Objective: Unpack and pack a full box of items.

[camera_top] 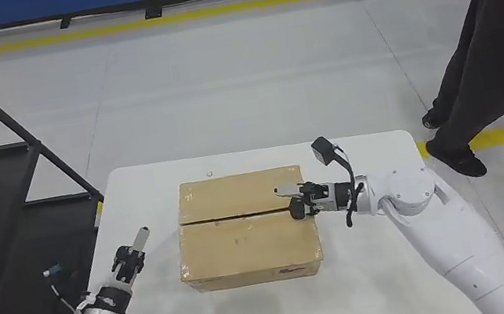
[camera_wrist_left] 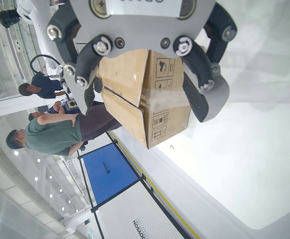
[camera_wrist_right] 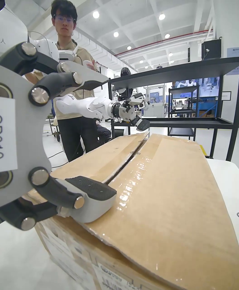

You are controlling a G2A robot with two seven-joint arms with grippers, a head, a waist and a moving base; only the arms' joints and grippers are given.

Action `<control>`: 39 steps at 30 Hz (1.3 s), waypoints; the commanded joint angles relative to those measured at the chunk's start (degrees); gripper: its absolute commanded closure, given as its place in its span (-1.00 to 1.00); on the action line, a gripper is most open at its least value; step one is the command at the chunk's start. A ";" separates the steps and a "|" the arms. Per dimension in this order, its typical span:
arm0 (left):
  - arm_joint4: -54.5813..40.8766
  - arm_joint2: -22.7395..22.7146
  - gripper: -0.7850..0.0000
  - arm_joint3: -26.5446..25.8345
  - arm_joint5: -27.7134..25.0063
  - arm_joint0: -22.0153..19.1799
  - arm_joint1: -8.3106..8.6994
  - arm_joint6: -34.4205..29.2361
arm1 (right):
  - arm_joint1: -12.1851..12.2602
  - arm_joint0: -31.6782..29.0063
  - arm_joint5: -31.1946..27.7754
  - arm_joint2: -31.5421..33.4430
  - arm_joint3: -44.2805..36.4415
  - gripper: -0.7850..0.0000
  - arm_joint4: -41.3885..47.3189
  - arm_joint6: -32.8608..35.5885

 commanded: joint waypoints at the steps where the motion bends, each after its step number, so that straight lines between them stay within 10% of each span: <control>1: -0.03 0.02 -1.00 0.03 -0.02 -0.03 -0.01 0.02 | 0.00 0.00 0.00 0.00 0.00 -1.00 0.00 0.00; 22: -15.28 5.22 -1.00 9.66 2.31 -0.22 -2.27 0.83 | 0.00 0.00 0.00 0.00 0.00 -1.00 0.00 0.00; 39: -24.23 11.18 -1.00 25.47 7.23 -15.51 -5.54 8.75 | 0.00 0.00 0.00 0.00 0.00 -1.00 0.00 0.00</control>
